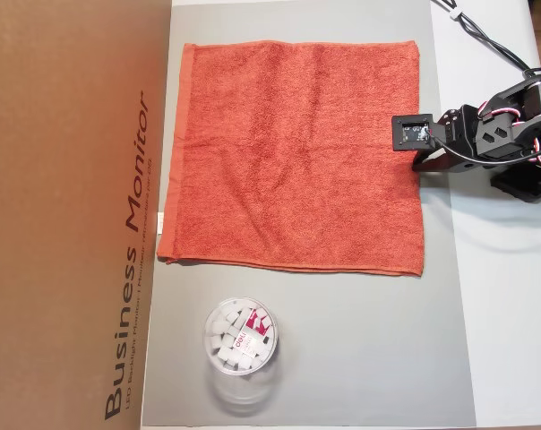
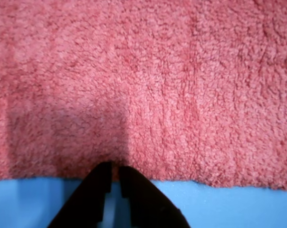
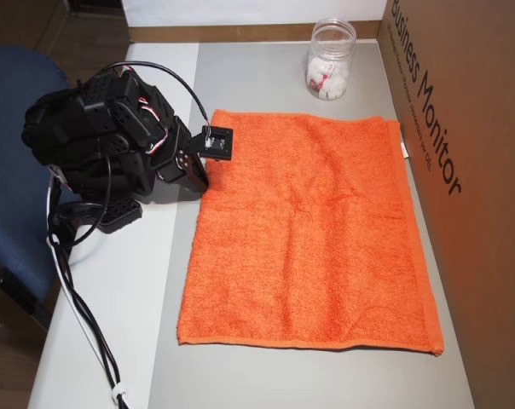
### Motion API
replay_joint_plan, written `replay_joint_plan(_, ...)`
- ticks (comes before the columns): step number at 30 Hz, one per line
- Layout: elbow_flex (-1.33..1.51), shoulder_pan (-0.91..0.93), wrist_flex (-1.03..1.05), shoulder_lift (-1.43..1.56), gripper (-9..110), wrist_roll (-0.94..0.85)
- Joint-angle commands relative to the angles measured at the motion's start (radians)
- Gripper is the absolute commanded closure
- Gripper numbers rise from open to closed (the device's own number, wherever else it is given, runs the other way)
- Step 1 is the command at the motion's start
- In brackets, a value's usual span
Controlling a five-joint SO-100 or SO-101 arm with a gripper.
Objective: Fold the blanket.
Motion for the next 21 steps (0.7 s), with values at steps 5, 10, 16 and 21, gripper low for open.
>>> replay_joint_plan(5, 0.006, 0.005, 0.003, 0.005, 102, 0.003)
replay_joint_plan(10, 0.006, 0.005, 0.003, 0.005, 102, 0.003)
replay_joint_plan(16, 0.006, 0.005, 0.003, 0.005, 102, 0.003)
replay_joint_plan(21, 0.006, -0.006, 0.003, 0.005, 102, 0.003)
